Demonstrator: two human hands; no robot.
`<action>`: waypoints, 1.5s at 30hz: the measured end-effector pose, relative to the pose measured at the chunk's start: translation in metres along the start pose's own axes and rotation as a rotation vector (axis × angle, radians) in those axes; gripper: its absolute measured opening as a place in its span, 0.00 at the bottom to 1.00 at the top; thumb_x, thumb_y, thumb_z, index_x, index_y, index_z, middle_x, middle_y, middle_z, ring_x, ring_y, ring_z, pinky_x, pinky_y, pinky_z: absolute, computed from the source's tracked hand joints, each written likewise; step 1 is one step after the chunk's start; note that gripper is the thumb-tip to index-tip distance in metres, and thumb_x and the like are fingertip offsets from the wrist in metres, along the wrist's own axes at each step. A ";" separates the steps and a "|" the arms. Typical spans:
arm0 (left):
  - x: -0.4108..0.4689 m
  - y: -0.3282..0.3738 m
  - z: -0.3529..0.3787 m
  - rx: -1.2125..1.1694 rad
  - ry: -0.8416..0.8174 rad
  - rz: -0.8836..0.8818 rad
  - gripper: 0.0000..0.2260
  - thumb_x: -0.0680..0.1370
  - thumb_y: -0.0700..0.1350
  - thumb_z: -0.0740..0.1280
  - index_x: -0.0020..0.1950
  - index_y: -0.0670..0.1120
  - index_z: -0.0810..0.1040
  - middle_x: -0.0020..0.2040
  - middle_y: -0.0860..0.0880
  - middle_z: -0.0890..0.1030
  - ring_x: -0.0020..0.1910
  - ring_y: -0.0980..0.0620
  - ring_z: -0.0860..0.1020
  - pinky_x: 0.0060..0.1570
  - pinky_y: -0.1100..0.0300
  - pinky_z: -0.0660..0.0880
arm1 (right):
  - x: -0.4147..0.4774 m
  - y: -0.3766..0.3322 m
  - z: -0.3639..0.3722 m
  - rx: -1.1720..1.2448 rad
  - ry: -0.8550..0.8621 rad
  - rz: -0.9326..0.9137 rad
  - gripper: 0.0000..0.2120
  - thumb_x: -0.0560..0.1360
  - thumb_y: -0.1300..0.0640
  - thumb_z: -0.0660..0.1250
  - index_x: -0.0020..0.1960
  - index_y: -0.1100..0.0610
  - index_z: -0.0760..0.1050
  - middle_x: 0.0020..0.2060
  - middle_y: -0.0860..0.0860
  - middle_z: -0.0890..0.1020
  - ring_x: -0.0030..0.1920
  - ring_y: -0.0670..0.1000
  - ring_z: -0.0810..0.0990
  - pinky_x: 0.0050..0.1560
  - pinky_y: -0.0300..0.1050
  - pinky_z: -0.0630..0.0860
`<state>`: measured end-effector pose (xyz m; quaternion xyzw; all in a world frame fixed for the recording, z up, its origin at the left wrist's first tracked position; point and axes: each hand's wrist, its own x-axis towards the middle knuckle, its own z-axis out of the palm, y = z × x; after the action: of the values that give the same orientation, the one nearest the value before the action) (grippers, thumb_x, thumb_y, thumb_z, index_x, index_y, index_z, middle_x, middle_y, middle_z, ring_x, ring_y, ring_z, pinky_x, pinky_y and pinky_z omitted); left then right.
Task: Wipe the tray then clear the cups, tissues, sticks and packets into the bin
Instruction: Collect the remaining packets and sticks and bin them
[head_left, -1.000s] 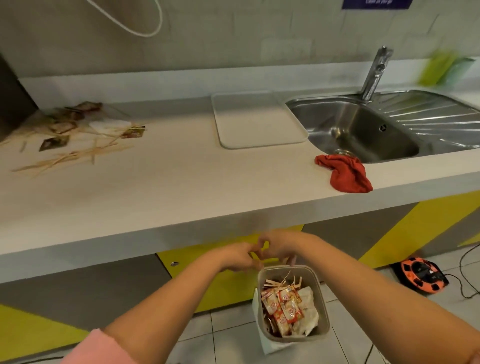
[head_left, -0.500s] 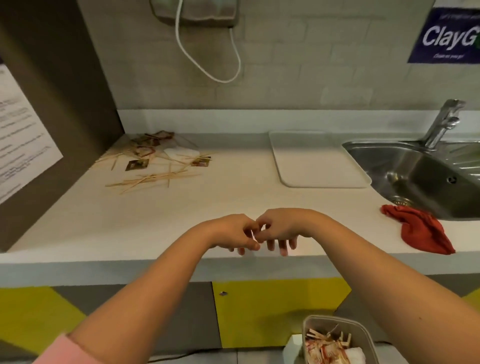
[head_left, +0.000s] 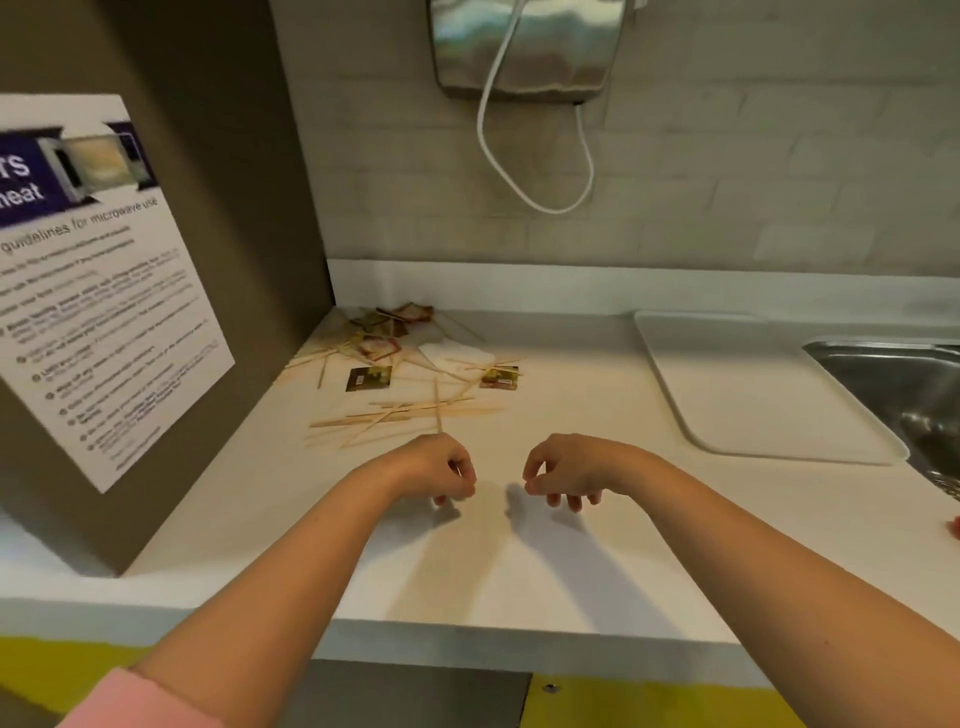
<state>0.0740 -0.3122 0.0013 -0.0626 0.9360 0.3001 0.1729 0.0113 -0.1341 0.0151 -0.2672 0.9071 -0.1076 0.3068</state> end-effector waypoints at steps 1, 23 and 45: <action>0.004 -0.008 -0.006 -0.014 0.028 -0.017 0.06 0.75 0.41 0.69 0.51 0.44 0.79 0.43 0.51 0.80 0.35 0.57 0.77 0.38 0.64 0.73 | 0.008 -0.005 -0.001 0.000 0.016 -0.002 0.13 0.78 0.52 0.60 0.60 0.56 0.73 0.41 0.50 0.80 0.31 0.46 0.75 0.28 0.36 0.70; 0.071 -0.115 -0.052 0.267 0.344 -0.293 0.21 0.72 0.54 0.69 0.61 0.46 0.74 0.56 0.46 0.72 0.54 0.46 0.71 0.48 0.55 0.72 | 0.112 -0.050 0.009 -0.285 0.185 0.129 0.21 0.76 0.51 0.60 0.67 0.58 0.69 0.62 0.57 0.74 0.64 0.58 0.70 0.61 0.51 0.72; 0.053 -0.090 -0.067 0.253 0.426 -0.293 0.09 0.79 0.40 0.59 0.56 0.42 0.75 0.54 0.41 0.78 0.51 0.44 0.77 0.44 0.55 0.72 | 0.152 -0.067 -0.018 -0.124 0.362 0.075 0.12 0.74 0.60 0.65 0.56 0.60 0.77 0.52 0.55 0.80 0.52 0.56 0.80 0.41 0.42 0.73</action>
<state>0.0254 -0.4256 -0.0157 -0.2365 0.9623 0.1328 0.0203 -0.0736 -0.2736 -0.0221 -0.2279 0.9618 -0.0861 0.1253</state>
